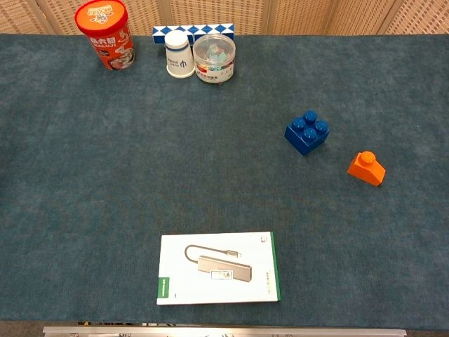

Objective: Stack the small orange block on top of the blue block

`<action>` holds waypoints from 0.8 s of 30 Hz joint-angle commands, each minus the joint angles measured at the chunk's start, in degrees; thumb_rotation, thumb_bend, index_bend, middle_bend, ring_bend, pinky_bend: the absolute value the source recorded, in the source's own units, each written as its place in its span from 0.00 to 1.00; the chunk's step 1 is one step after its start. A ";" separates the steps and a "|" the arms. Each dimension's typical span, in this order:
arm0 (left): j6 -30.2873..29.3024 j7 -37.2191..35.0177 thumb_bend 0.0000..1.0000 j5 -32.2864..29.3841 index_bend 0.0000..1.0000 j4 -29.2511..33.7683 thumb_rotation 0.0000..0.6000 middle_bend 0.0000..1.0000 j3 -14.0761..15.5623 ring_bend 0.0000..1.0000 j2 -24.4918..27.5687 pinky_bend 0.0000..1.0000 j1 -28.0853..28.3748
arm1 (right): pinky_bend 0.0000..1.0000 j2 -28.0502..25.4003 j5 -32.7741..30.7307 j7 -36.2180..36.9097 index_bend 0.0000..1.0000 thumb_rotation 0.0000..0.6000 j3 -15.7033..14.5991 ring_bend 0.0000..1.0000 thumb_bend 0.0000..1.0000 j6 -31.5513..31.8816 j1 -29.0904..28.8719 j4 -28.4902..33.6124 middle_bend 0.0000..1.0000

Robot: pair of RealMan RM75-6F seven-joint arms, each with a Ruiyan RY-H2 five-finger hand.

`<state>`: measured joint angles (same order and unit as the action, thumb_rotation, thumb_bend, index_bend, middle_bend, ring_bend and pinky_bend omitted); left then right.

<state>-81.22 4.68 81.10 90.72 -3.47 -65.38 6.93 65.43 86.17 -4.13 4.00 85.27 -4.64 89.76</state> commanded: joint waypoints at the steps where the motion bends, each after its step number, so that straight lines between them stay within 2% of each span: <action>1: -0.18 -0.21 0.12 0.04 0.48 0.23 1.00 0.45 0.12 0.33 0.16 0.51 -0.19 | 0.33 0.23 0.22 0.12 0.25 1.00 0.01 0.10 0.20 0.05 -0.12 -0.02 0.24; 10: -0.79 -0.05 0.12 -0.57 0.48 0.81 1.00 0.45 -0.11 0.33 0.58 0.51 -0.62 | 0.33 0.89 -1.32 -1.24 0.25 1.00 -0.18 0.10 0.20 -3.80 -1.62 -0.53 0.24; 15: -0.01 0.25 0.12 -0.96 0.48 1.27 1.00 0.45 0.26 0.33 0.63 0.51 -0.63 | 0.32 3.67 -2.69 -0.78 0.25 1.00 -0.17 0.10 0.20 -5.37 -2.15 -1.17 0.23; 24: 1.34 -0.29 0.12 -0.98 0.48 2.22 1.00 0.46 0.62 0.33 1.24 0.51 -0.22 | 0.25 9.61 -3.33 1.88 0.27 1.00 0.20 0.09 0.20 -2.37 -0.79 -1.68 0.20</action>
<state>-80.10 4.41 80.33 92.77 -2.90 -64.24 6.69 74.55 83.20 -2.64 4.22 82.64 -5.80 87.89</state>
